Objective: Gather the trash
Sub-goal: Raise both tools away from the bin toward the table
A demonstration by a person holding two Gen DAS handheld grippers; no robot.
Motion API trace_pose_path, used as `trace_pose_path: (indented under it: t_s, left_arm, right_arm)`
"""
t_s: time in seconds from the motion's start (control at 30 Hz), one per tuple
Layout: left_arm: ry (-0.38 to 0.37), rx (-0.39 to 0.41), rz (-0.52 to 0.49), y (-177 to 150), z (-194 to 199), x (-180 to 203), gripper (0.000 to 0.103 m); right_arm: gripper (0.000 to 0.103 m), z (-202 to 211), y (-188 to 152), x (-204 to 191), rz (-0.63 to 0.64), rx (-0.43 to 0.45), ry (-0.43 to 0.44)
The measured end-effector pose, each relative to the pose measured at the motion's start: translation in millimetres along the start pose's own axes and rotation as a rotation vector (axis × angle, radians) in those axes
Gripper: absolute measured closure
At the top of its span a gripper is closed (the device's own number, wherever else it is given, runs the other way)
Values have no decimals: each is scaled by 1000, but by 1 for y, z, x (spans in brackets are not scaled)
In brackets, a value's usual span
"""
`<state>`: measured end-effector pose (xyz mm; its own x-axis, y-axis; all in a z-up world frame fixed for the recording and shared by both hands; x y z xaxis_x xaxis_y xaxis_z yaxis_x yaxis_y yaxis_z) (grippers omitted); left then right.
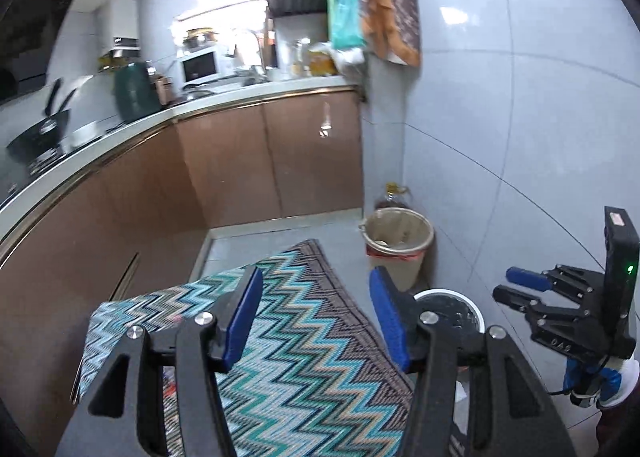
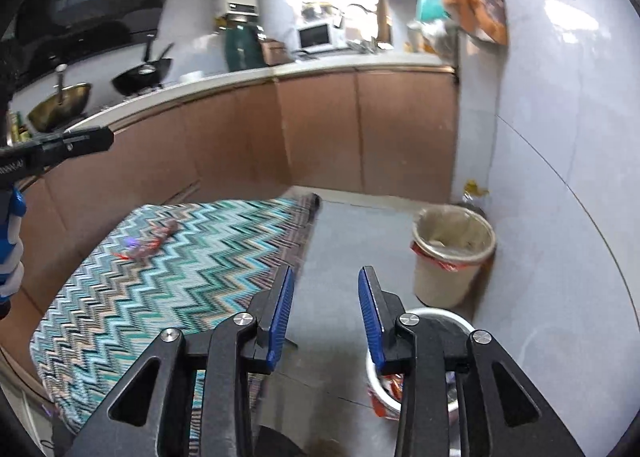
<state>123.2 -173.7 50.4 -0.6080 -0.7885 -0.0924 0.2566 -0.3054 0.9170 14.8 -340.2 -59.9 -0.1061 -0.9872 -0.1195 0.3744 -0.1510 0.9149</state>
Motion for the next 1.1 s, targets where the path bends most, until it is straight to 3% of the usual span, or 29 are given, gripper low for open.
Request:
trace_pose_path:
  t_s: [0.47, 0.8, 1.1]
  left_arm:
    - [182, 91, 153, -39, 96, -127, 42]
    - [293, 92, 233, -83, 126, -194, 41]
    - [381, 100, 305, -102, 138, -245, 41]
  right_arm:
    - [61, 16, 38, -106, 111, 74, 103]
    - [61, -8, 32, -155, 166, 26, 162]
    - [61, -25, 38, -170, 176, 16, 188]
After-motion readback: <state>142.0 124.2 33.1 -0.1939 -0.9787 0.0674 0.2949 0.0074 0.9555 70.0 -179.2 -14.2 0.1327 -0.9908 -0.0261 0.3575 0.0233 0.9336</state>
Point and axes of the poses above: each gripper's, at about its wrist camera, not at the fingertips, and z roughly against the way its jaws point, x to its right, y to its top, the point moved 3 cm from there along -z, roughly the way its jaws point, and after that the axes turned 8 degrees about x, right-handed, at the moved point
